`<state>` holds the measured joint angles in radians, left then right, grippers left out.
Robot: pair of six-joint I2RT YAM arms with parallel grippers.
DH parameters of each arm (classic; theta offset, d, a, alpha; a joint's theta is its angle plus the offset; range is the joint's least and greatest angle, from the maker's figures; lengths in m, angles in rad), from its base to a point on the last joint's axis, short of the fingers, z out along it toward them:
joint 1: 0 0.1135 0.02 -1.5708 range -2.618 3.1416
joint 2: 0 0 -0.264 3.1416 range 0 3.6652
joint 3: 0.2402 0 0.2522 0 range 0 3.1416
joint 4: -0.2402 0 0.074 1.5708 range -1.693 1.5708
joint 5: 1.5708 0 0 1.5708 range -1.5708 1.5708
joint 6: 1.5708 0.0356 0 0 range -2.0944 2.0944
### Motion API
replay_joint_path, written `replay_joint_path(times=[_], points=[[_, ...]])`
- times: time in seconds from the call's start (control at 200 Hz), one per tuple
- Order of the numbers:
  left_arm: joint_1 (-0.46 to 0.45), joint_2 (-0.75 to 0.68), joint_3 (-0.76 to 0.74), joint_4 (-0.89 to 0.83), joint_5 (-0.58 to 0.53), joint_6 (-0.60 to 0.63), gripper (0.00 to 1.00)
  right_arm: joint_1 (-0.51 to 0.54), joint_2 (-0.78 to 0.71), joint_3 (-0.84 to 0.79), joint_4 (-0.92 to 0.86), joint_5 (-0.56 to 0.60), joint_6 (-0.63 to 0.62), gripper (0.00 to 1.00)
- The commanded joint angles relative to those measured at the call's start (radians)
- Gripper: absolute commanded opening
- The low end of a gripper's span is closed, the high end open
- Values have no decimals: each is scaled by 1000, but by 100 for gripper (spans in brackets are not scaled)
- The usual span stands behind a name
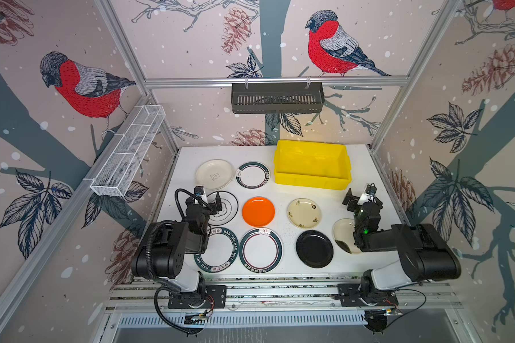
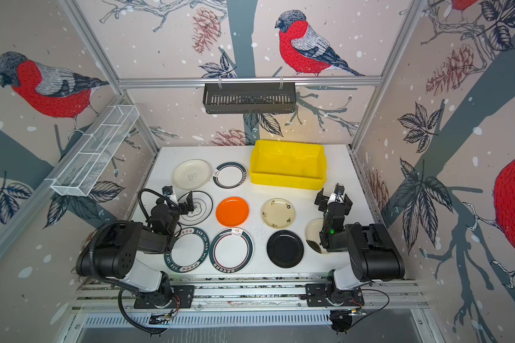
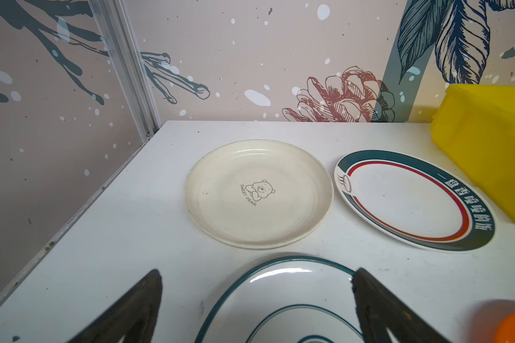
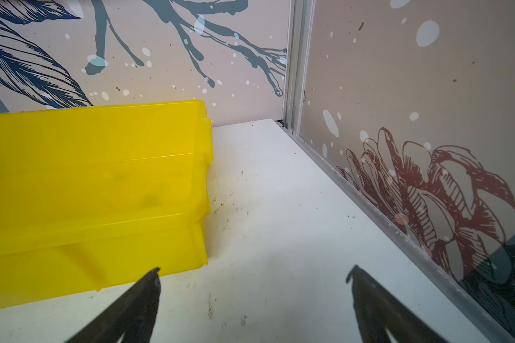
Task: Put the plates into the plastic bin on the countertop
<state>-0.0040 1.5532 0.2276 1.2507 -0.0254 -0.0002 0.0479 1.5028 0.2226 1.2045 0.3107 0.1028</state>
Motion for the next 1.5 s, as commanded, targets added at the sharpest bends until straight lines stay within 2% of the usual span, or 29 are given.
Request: replay_joint_path(times=[0.0, 0.746, 0.846, 0.891, 0.971, 1.026, 1.051, 1.096, 1.146, 1.266, 1.401, 1.496], points=[[0, 1, 1, 65, 5, 8, 99, 1, -1, 1, 17, -3, 3, 99], [7, 2, 4, 56, -15, -7, 98, 1, 0, 3, 15, -2, 3, 99], [5, 1, 2, 59, -14, -5, 99, -12, 0, 9, 4, -33, 9, 99], [3, -1, 1, 62, -34, -4, 99, -14, -3, 5, 5, -39, 9, 99], [-8, -40, 12, 14, -145, -27, 99, -8, -42, -29, 72, -33, -11, 99], [-30, -110, 40, -108, -286, -51, 99, 22, -147, -18, -59, -31, -42, 99], [-38, -146, 62, -190, -351, -77, 99, 46, -194, 3, -144, 2, -50, 99], [-40, -206, 101, -338, -402, -136, 98, 81, -244, 47, -267, 81, -19, 99], [-41, -256, 130, -450, -396, -163, 98, 90, -313, 89, -390, 68, 54, 99], [-70, -341, 133, -530, -399, -209, 98, 92, -404, 149, -612, -32, 224, 99], [-125, -430, 146, -656, -413, -249, 98, 93, -466, 218, -905, -138, 335, 99], [-196, -485, 145, -725, -456, -270, 98, 94, -495, 254, -1103, -200, 394, 99]])
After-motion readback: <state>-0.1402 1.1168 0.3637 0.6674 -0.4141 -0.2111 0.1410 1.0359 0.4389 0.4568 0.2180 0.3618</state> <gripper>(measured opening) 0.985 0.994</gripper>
